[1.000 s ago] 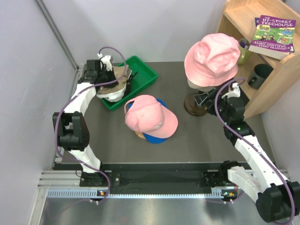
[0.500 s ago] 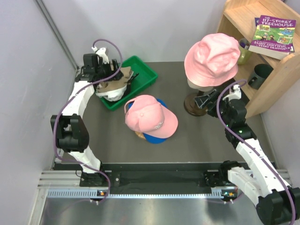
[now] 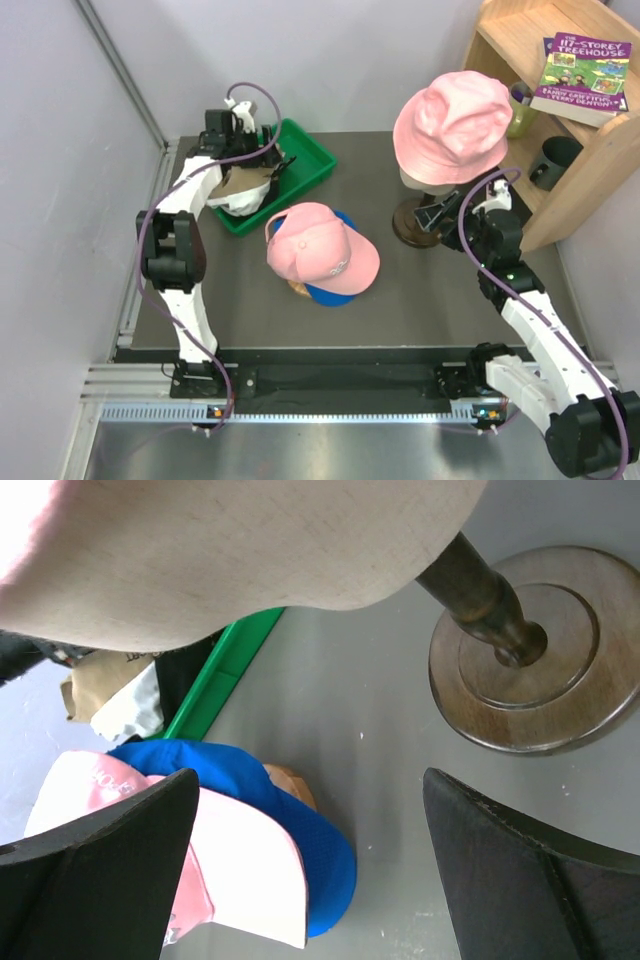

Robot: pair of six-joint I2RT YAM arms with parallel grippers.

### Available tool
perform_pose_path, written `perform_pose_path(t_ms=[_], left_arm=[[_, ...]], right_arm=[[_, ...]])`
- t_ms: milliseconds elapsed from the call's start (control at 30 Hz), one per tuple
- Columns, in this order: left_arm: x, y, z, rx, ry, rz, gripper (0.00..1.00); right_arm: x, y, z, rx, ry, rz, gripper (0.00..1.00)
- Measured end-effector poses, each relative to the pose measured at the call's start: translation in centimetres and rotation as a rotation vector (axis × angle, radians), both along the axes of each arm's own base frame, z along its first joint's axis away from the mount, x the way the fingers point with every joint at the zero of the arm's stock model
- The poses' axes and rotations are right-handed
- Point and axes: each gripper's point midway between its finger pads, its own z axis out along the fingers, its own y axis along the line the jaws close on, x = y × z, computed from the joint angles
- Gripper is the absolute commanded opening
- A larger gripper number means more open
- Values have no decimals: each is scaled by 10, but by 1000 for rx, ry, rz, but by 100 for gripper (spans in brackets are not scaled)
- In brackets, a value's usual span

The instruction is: Stack the hats

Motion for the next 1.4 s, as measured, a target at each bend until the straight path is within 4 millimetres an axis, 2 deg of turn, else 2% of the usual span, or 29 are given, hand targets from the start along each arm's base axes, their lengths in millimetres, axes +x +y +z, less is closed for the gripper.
perform_pose_path(t_ms=[100,133,233,267,500,633,733,900,1033,1267,1400], left_arm=[[-5,-4,-15,28,36,-17,64],[-7,-4,-17,37,40,-19,55],[-6,1,-19,67,33,-16,39],[-5,2,-20,74,32,-13,27],[-9,4,-21,95,33,-1,0],[-9,8,-7,105,3,22,0],[-6,14,10,118,-42,50,0],[2,20,54,124,-138,78,1],[3,21,79,128,-195,79,0],[-9,26,88,149,-219,89,0],[-15,27,103,148,-256,97,0]], right_arm=[[1,-1,-1,-1,4,-2,93],[1,-1,-1,-1,3,-3,93],[1,-2,-1,0,4,-7,93],[1,-2,-1,-1,5,-8,93],[3,-2,-5,-2,15,-8,93],[3,-2,-5,-2,15,-8,93],[3,-2,-5,-2,15,-8,93],[3,-3,-4,-2,14,-11,93],[2,-4,-1,1,3,-13,93],[-3,-5,12,9,-39,-13,93],[-5,-5,16,11,-52,-14,92]])
